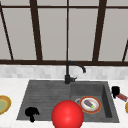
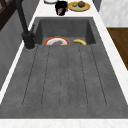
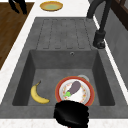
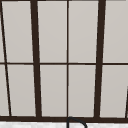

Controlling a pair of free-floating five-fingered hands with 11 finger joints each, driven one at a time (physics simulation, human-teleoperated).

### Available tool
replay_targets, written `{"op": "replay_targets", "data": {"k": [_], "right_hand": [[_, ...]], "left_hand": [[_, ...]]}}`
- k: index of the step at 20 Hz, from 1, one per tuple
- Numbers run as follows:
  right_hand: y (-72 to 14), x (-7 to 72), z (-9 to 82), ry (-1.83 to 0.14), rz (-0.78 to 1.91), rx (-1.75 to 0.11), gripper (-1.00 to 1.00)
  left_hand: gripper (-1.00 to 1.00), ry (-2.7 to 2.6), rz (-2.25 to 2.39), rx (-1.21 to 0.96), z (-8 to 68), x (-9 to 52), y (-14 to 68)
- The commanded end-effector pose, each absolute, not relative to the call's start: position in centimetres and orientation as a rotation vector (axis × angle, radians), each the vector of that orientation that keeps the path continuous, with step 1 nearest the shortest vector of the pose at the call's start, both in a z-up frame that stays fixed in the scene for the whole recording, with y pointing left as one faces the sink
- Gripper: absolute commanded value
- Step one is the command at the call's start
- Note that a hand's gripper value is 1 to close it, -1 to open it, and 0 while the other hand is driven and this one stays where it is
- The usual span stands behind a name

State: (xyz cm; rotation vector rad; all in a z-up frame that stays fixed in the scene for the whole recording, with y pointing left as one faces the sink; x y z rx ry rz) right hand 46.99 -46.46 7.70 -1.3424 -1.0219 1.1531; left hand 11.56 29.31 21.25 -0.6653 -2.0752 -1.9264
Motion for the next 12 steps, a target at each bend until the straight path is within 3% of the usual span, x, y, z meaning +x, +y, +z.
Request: {"op": "replay_targets", "data": {"k": [1,8,12], "right_hand": [[-46.7,44.5,5.0,-1.020,1.221,-1.332,1.00],[-45.8,40.0,2.3,-1.252,1.110,-1.637,1.00],[-45.6,39.1,2.6,-1.399,1.192,-1.695,1.00]], "left_hand": [[0.00,-2.075,-1.926,-0.665,21.3,11.6,29.3],[0.00,-2.075,-1.926,-0.665,21.3,11.6,29.3],[0.00,-2.075,-1.926,-0.665,21.3,11.6,29.3]]}}
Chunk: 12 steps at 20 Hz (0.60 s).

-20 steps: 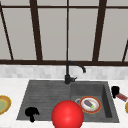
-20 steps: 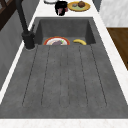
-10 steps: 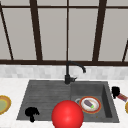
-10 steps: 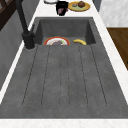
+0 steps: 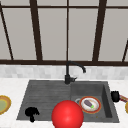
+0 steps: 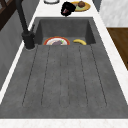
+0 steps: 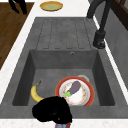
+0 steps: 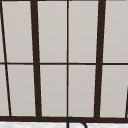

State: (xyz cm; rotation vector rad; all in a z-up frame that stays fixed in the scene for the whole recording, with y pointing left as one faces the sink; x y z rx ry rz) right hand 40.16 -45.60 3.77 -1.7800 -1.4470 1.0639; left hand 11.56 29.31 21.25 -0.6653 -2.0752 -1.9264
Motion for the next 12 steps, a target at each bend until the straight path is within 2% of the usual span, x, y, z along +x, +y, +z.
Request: {"op": "replay_targets", "data": {"k": [1,3,4,5,6,10,12], "right_hand": [[-45.1,39.2,3.3,-1.405,1.240,-1.698,1.00],[-45.5,39.7,2.7,-1.444,1.174,-1.692,1.00],[-45.8,39.7,3.7,-1.462,1.100,-1.783,1.00],[-45.4,40.1,3.7,-1.440,1.100,-1.787,1.00],[-45.0,40.4,3.7,-1.421,1.107,-1.795,-1.00],[-45.3,38.7,3.8,-1.525,1.047,-1.809,-1.00],[-44.9,39.4,5.1,-1.453,1.106,-1.749,-1.00]], "left_hand": [[0.00,-2.075,-1.926,-0.665,21.3,11.6,29.3],[0.00,-2.075,-1.926,-0.665,21.3,11.6,29.3],[0.00,-2.075,-1.926,-0.665,21.3,11.6,29.3],[0.00,-2.075,-1.926,-0.665,21.3,11.6,29.3],[0.00,-2.075,-1.926,-0.665,21.3,11.6,29.3],[0.00,-2.075,-1.926,-0.665,21.3,11.6,29.3],[0.00,-2.075,-1.926,-0.665,21.3,11.6,29.3]]}}
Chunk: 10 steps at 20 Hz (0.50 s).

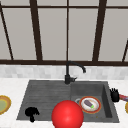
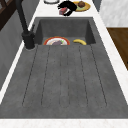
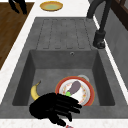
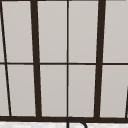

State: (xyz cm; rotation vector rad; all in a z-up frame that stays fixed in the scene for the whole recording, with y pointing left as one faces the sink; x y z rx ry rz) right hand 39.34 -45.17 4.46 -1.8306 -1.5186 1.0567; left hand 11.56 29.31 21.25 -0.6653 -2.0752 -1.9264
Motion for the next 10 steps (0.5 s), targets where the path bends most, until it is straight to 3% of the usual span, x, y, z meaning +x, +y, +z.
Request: {"op": "replay_targets", "data": {"k": [1,10], "right_hand": [[-45.0,39.3,5.2,-1.447,1.123,-1.754,-1.00],[-43.4,39.6,7.8,-1.369,1.188,-1.698,-1.00]], "left_hand": [[0.00,-2.075,-1.926,-0.665,21.3,11.6,29.3],[0.00,-2.075,-1.926,-0.665,21.3,11.6,29.3]]}}
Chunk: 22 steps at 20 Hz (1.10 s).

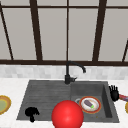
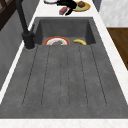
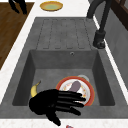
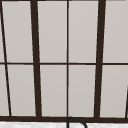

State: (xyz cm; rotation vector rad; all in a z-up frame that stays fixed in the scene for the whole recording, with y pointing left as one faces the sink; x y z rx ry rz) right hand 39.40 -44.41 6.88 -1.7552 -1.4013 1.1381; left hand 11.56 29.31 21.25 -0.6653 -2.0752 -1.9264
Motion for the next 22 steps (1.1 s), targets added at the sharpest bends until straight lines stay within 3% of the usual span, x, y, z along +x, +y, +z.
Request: {"op": "replay_targets", "data": {"k": [1,22], "right_hand": [[-43.2,39.7,8.0,-1.351,1.199,-1.686,-1.00],[-34.1,39.1,13.0,-1.227,1.467,-1.334,-1.00]], "left_hand": [[0.00,-2.075,-1.926,-0.665,21.3,11.6,29.3],[0.00,-2.075,-1.926,-0.665,21.3,11.6,29.3]]}}
